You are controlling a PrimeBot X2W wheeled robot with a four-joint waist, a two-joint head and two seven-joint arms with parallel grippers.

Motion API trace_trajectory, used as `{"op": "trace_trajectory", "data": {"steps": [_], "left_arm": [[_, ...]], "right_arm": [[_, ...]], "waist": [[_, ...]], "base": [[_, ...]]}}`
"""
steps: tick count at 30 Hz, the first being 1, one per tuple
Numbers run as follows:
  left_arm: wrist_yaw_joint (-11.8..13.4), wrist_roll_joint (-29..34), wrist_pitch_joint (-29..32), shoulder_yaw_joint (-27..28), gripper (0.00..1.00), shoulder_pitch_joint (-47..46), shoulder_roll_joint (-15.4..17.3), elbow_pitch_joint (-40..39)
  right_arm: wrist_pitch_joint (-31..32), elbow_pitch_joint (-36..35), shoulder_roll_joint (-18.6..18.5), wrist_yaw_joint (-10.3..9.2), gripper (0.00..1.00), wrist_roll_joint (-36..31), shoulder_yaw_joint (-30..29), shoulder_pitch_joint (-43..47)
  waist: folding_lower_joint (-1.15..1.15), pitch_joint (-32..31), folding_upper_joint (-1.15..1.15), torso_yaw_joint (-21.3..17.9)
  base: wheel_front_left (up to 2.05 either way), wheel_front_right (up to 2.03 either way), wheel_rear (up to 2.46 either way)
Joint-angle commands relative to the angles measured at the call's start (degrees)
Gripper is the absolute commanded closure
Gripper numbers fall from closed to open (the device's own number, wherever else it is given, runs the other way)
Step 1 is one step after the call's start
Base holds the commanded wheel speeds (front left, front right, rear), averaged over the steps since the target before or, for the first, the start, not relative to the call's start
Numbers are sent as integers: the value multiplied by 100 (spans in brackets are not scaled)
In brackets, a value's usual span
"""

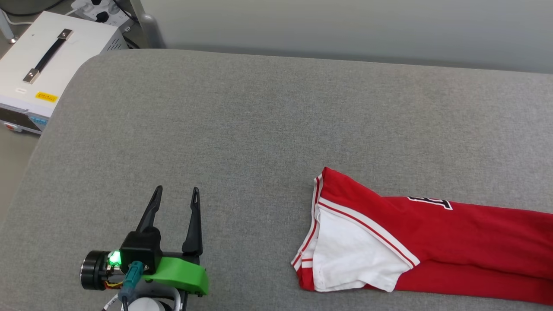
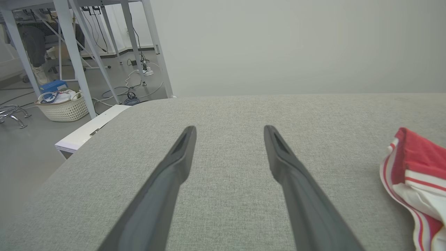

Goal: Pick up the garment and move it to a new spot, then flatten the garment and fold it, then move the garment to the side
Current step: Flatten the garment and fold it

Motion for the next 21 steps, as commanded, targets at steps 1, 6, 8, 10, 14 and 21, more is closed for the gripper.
{"op": "trace_trajectory", "data": {"steps": [1,6,8,10,14,21], "left_arm": [[-52,47,-34,51,0,132,-36,14],[-128,98,-34,137,0,217,-100,54],[-150,115,-34,175,0,251,-122,63],[-178,133,-34,199,0,280,-146,75],[-229,167,-34,231,0,307,-189,98],[-316,227,-34,210,0,240,-267,112]], "right_arm": [[-41,57,-30,-9,100,-39,-28,25],[-38,-295,-41,-9,100,158,-107,101],[77,-619,-71,-9,100,280,-99,190],[192,-1003,-108,-9,100,385,-106,284],[459,-1801,-36,-9,100,600,-138,408],[947,-2696,369,-9,100,461,-3,264]], "waist": [[0,-71,-1,-17],[0,-203,-1,-42],[0,-248,-1,-67],[0,-277,-1,-82],[0,-316,-1,-95],[0,-261,-1,11]], "base": [[0,0,0],[0,0,0],[0,0,0],[0,0,0],[0,0,0],[0,0,0]]}}
